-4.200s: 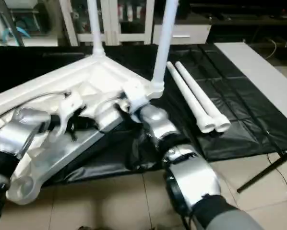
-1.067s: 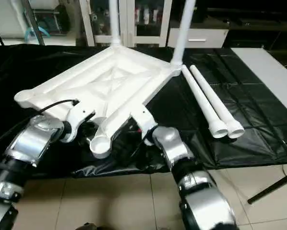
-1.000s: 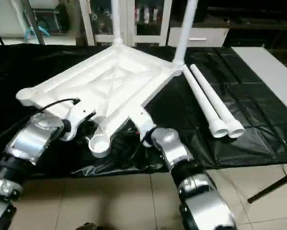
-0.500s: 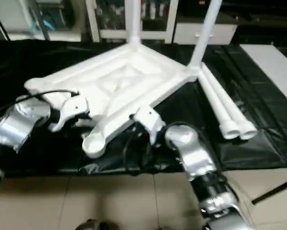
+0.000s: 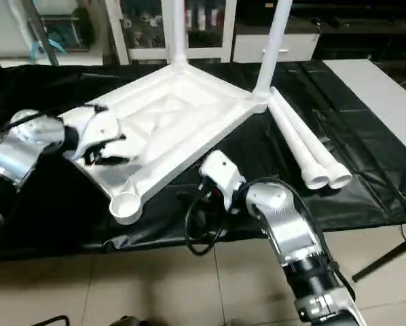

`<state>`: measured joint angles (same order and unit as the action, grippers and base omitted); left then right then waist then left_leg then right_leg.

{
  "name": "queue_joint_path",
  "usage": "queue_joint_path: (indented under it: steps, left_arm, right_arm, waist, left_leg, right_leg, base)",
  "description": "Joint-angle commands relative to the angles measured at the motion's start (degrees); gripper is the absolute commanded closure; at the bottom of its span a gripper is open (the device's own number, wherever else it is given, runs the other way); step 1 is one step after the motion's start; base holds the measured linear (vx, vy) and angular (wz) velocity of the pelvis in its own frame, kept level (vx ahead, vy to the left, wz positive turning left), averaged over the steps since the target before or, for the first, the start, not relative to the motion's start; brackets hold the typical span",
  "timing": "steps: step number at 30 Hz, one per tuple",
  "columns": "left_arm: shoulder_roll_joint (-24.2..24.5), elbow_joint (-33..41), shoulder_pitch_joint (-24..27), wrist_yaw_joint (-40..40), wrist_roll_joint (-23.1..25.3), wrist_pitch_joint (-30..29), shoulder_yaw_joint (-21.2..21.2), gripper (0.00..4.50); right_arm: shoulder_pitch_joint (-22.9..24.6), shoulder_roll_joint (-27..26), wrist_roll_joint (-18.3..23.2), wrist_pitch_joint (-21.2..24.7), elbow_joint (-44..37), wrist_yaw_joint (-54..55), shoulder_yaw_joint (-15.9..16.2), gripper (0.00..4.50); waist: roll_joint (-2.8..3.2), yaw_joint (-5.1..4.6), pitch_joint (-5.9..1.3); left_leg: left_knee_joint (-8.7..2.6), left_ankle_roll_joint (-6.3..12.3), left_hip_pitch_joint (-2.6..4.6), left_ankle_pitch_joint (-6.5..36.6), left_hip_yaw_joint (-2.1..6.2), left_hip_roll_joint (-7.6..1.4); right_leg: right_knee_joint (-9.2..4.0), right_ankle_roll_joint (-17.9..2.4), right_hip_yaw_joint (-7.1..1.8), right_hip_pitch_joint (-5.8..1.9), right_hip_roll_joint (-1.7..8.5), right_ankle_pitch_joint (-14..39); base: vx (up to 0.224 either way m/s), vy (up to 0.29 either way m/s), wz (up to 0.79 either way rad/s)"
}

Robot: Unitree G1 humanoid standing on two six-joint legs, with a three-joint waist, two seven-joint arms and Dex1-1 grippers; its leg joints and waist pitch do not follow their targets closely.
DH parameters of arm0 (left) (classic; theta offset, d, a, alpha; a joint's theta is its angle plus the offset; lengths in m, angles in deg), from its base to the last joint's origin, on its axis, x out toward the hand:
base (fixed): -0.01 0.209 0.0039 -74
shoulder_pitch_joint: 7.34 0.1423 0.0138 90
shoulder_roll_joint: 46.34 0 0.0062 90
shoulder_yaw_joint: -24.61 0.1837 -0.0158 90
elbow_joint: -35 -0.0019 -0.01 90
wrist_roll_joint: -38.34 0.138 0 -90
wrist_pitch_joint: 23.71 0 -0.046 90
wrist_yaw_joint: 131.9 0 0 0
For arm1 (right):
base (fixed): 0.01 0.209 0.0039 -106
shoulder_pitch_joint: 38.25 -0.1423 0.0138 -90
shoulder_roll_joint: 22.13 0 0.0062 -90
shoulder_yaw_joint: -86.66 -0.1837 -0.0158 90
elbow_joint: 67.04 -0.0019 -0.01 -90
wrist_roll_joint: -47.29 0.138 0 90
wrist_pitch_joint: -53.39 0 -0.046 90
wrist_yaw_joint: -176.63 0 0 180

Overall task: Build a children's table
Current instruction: Rotate table base

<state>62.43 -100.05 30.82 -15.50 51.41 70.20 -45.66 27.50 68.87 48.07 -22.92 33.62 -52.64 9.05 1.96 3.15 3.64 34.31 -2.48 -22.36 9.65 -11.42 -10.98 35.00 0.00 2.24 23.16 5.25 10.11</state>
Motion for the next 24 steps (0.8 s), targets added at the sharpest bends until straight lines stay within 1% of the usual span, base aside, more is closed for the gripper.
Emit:
queue_joint_path:
  steps: [1,2,3,4,5,6,7,9,12,14,15,17,18,21,22,24]
  left_arm:
    - [1.57,1.12,0.83,-3.86,0.6,-0.61,1.37,1.5]
    - [2.5,1.76,1.3,-6.39,0.88,-1.6,2.26,1.5]
    - [4.03,1.79,1.64,-9.19,2.42,-1.59,4.13,1.5]
    - [4.31,0.79,1.2,-9.02,3.56,-0.73,4.81,1.5]
    - [4.31,0.79,1.2,-9.02,3.56,-0.73,4.81,1.5]
    - [4.53,-0.77,0.47,-8.72,4.94,0.72,5.55,1.5]
    - [4.53,-0.77,0.47,-8.72,4.94,0.72,5.55,1.5]
    - [4.93,-2.28,-0.39,-8.94,6.72,3.25,6.71,1.5]
    - [4.61,-2.62,-0.59,-8.08,7.57,5.05,7.45,1.5]
    - [3.35,-3.59,-0.92,-5.4,8.43,6.25,8.03,1.5]
    - [2.77,-4.62,-1.12,-4.23,9.66,7.72,9.09,1.5]
    - [2.33,-5.42,-1.25,-3.27,10.27,8.43,9.55,1.5]
    - [1.64,-6.82,-1.49,-2.16,11.09,9.5,10.04,1.5]
    - [-0.2,-10.19,-1.74,-0.15,12.6,12.25,10.95,1.5]
    - [-0.39,-10.92,-1.71,0.07,13.24,12.71,11.43,1.5]
    - [-0.47,-12.15,-1.74,0.83,14.6,12.89,12.5,1.5]
  right_arm:
    - [0.19,0.88,1.27,1.08,-2.37,-1.1,0.42,0.7]
    - [0.4,1.37,1.59,1.55,-3.17,-1.92,0.61,0.7]
    - [0.77,2.42,1.75,2.03,-4.24,-3.29,1.04,0.7]
    - [0.98,2.96,1.77,2.15,-4.65,-3.95,1.21,0.7]
    - [0.98,2.96,1.77,2.15,-4.65,-3.95,1.21,0.7]
    - [1.34,3.78,1.78,2.44,-5.35,-5.0,1.55,0.7]
    - [1.34,3.78,1.78,2.44,-5.35,-5.0,1.55,0.7]
    - [2.04,5.11,1.98,3.27,-6.82,-6.73,2.23,0.7]
    - [2.41,5.94,2.13,3.93,-8.0,-7.36,2.8,0.7]
    - [2.54,6.26,2.4,4.47,-8.84,-7.37,3.09,0.7]
    - [2.59,6.43,2.61,4.87,-9.52,-7.51,3.35,0.7]
    - [2.6,6.48,2.62,4.99,-9.76,-7.58,3.45,0.7]
    - [2.69,6.59,2.63,5.28,-10.24,-7.71,3.53,0.7]
    - [2.81,6.82,2.67,5.84,-11.08,-7.91,3.46,0.7]
    - [2.77,6.91,2.69,5.92,-11.17,-7.87,3.48,0.7]
    - [2.81,7.15,2.85,6.15,-11.58,-7.74,3.54,0.7]
  waist:
    - [0.78,0.2,-4.75]
    - [0.8,0.22,-4.69]
    - [0.95,0.29,-4.55]
    - [0.99,0.32,-4.55]
    - [0.94,0.23,-4.48]
    - [1.0,0.34,-4.47]
    - [0.96,0.38,-4.44]
    - [0.91,0.74,-4.34]
    - [0.9,0.71,-4.39]
    - [0.81,0.74,-4.34]
    - [0.73,0.73,-4.34]
    - [0.67,0.75,-4.44]
    - [0.82,0.6,-4.5]
    - [0.79,0.54,-4.68]
    - [0.96,0.56,-4.77]
    - [0.85,0.52,-4.78]
  left_leg:
    - [-4.34,-1.07,1.92,15.38,1.25,-1.91]
    - [-4.4,-1.17,1.97,15.41,1.18,-1.94]
    - [-4.54,-1.4,2.1,16.34,1.13,-2.06]
    - [-4.53,-1.59,2.17,16.76,1.1,-2.05]
    - [-4.57,-1.73,2.11,17.25,1.1,-2.01]
    - [-4.55,-2.16,2.32,18.3,1.08,-2.01]
    - [-4.55,-2.2,2.38,18.71,1.05,-1.99]
    - [-4.71,-2.74,2.34,19.74,1.22,-2.07]
    - [-4.79,-3.19,2.28,19.8,1.33,-2.12]
    - [-4.71,-3.24,2.37,20.35,1.27,-2.09]
    - [-4.68,-3.0,2.2,19.93,1.32,-2.06]
    - [-4.64,-2.88,2.15,19.08,1.35,-2.05]
    - [-4.52,-2.65,1.99,18.59,1.32,-1.91]
    - [-4.38,-2.2,1.91,17.36,1.35,-1.91]
    - [-4.33,-2.01,1.96,17.0,1.37,-1.93]
    - [-4.3,-1.73,1.89,16.54,1.37,-1.93]
  right_leg:
    - [-3.05,-15.08,-1.56,-2.38,2.47,4.3]
    - [-2.98,-15.18,-1.59,-2.35,2.43,4.07]
    - [-3.08,-15.05,-1.61,-2.2,2.34,4.87]
    - [-3.07,-14.93,-1.64,-2.14,2.35,5.18]
    - [-3.12,-14.86,-1.68,-2.15,2.36,5.62]
    - [-3.28,-14.79,-1.74,-2.02,2.54,6.84]
    - [-3.45,-14.69,-1.77,-1.97,2.52,7.42]
    - [-3.62,-14.09,-1.79,-2.05,2.63,9.21]
    - [-3.5,-13.92,-1.82,-2.04,2.78,9.24]
    - [-3.57,-13.94,-1.87,-1.97,2.76,9.75]
    - [-3.67,-13.67,-1.9,-2.06,2.79,9.94]
    - [-3.52,-13.7,-1.89,-2.18,2.83,9.17]
    - [-3.52,-13.75,-1.84,-2.23,2.68,8.35]
    - [-3.35,-14.22,-1.78,-2.46,2.69,5.86]
    - [-3.28,-14.44,-1.75,-2.46,2.69,4.9]
    - [-3.16,-14.79,-1.72,-2.55,2.67,3.83]
  base:
    - [0.0,0.0,0.0]
    - [0.0,0.0,0.0]
    - [0.0,0.0,0.0]
    - [0.0,0.0,0.0]
    - [0.0,0.0,0.0]
    - [0.0,0.0,0.0]
    - [0.0,0.0,0.0]
    - [0.0,0.0,0.0]
    - [0.0,0.0,0.0]
    - [0.0,0.0,0.0]
    - [0.0,0.0,0.0]
    - [0.0,0.0,0.0]
    - [0.0,0.0,0.0]
    - [0.0,0.0,0.0]
    - [0.0,0.0,0.0]
    - [0.0,0.0,0.0]
